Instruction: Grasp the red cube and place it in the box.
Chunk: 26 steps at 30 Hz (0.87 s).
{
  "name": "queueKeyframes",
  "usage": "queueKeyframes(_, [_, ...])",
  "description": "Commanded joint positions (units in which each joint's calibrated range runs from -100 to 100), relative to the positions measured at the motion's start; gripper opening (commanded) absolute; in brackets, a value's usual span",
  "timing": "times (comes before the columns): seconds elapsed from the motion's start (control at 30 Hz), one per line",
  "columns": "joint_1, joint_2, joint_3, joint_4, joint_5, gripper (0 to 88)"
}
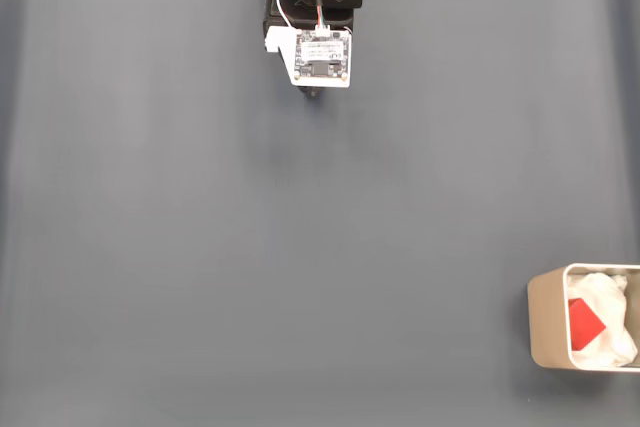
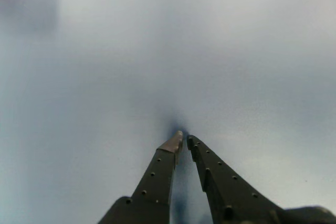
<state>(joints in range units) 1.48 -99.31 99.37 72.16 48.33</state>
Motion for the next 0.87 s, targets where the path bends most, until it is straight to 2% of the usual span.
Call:
queueKeyframes(0.0, [-0.8,-0.6,0.5,2.8,0.0,0.0])
queueKeyframes(0.83, [-0.6,-0.6,0.5,3.6,0.1,0.0])
